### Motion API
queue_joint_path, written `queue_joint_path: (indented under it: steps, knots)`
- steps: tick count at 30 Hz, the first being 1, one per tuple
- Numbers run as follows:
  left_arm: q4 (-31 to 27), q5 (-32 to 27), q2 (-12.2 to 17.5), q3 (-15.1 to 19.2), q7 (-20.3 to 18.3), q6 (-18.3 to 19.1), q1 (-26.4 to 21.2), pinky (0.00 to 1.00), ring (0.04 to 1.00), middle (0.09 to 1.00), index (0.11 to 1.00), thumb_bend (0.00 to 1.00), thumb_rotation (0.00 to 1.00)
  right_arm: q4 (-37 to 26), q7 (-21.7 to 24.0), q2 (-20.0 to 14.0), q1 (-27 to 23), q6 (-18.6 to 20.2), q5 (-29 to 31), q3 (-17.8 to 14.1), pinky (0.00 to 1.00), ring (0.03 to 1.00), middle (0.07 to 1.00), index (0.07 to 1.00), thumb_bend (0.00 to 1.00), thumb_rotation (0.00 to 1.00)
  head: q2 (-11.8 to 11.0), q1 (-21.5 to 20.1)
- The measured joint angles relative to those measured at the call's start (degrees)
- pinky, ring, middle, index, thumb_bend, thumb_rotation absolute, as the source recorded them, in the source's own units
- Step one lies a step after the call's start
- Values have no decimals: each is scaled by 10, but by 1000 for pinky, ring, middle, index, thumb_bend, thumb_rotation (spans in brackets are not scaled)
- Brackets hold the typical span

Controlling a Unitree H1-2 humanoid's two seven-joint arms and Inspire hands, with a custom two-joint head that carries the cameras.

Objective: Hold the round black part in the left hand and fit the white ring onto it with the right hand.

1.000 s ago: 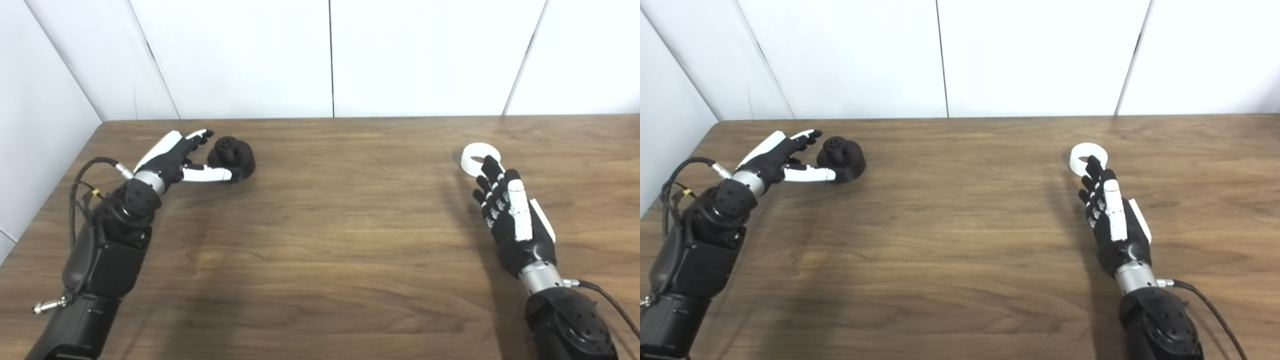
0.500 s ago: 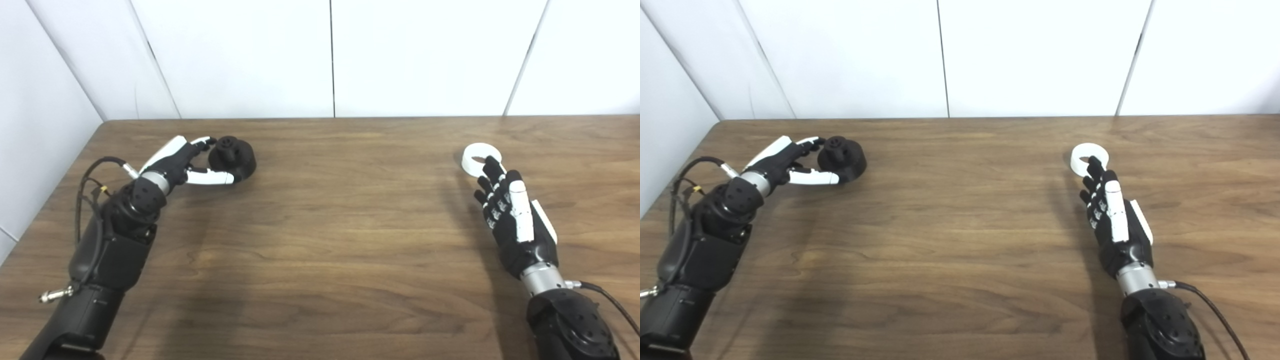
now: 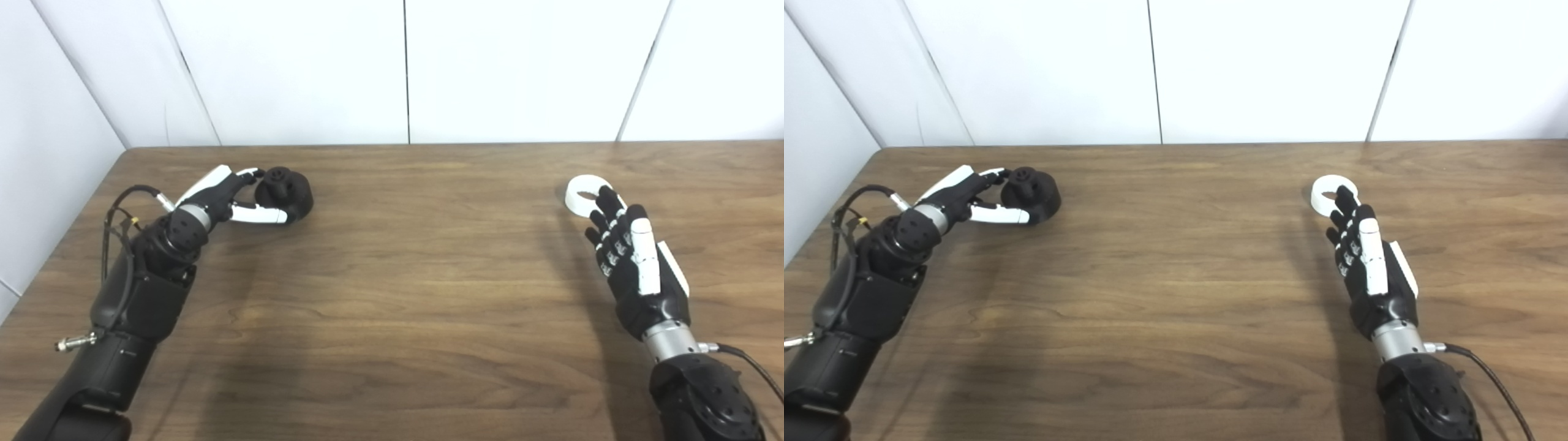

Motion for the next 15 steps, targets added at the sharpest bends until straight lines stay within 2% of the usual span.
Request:
queue_joint_path:
  steps: [4, 15]
  knots:
    - [20, -6, 0, -2, 13, -2, -7, 884, 977, 963, 958, 1000, 473, -2, 0, -2, 0, 0, -4, 0, 1000, 997, 993, 961, 500, 1000, -1, -3]
    - [29, -10, 0, -15, 23, -4, -12, 893, 982, 958, 947, 1000, 441, -7, 0, -6, 3, 0, -11, 0, 1000, 1000, 987, 958, 504, 1000, -3, -5]
